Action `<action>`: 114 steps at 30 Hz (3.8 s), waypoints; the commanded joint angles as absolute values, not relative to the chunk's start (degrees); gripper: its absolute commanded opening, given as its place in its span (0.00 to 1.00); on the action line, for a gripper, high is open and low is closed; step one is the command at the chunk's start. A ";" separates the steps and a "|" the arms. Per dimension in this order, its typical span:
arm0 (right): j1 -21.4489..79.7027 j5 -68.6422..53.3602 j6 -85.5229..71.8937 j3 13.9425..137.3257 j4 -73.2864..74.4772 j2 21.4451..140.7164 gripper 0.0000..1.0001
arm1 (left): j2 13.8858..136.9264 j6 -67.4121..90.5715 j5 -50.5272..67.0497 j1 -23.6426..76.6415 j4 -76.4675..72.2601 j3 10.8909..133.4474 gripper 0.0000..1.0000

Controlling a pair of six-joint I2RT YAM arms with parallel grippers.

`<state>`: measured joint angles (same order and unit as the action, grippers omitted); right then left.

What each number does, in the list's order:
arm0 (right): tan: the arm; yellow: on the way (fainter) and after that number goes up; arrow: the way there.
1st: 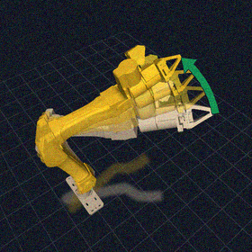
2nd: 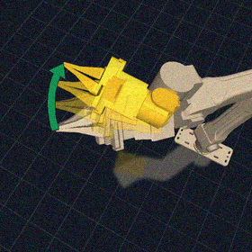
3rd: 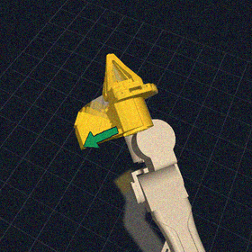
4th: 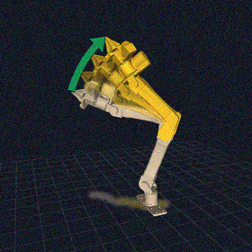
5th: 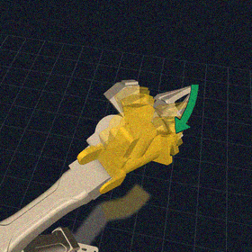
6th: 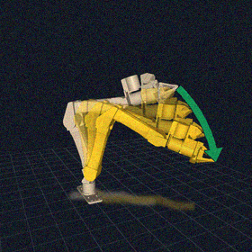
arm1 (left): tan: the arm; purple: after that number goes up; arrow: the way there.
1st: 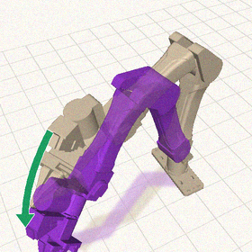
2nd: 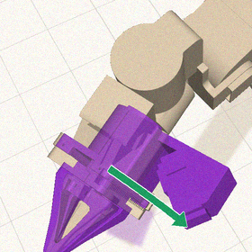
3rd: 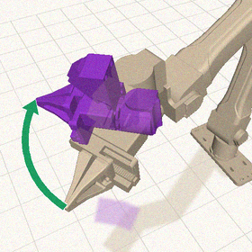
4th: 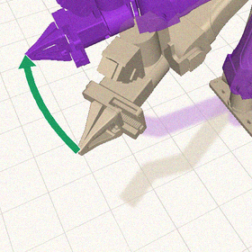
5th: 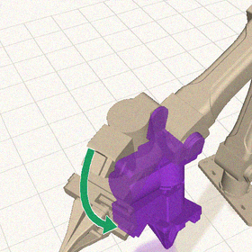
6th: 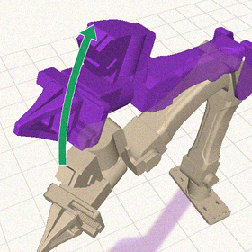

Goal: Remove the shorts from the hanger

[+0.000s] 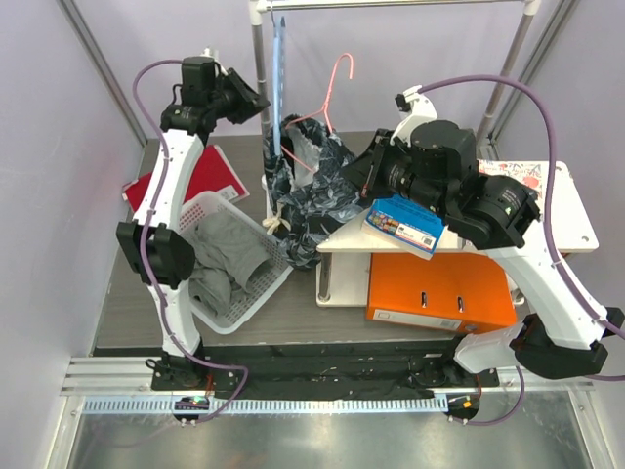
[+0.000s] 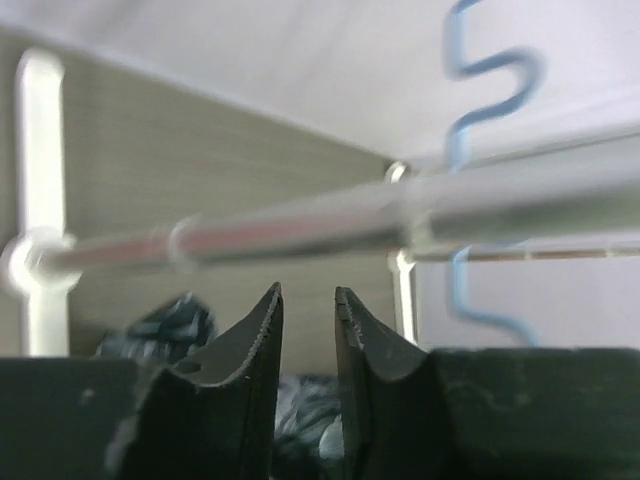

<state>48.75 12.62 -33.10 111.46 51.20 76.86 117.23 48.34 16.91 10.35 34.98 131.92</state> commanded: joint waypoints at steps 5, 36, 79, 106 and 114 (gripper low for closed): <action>48.87 2.05 -26.20 111.80 49.39 75.76 0.01 | 98.28 44.83 12.75 10.20 43.05 119.01 0.49; 48.87 -36.28 -23.45 103.97 28.41 80.41 0.01 | 60.22 41.51 31.31 9.23 42.87 101.33 0.61; 50.62 -10.38 -20.74 117.42 35.16 91.23 0.84 | 61.79 34.62 -15.56 9.23 66.88 113.31 0.00; 64.07 -1.23 -10.20 128.85 35.68 99.58 0.65 | 65.57 42.10 -26.27 9.23 74.44 108.80 0.01; 67.94 4.37 -4.23 130.15 38.14 104.58 0.67 | 66.70 43.77 -27.34 9.23 75.59 110.39 0.00</action>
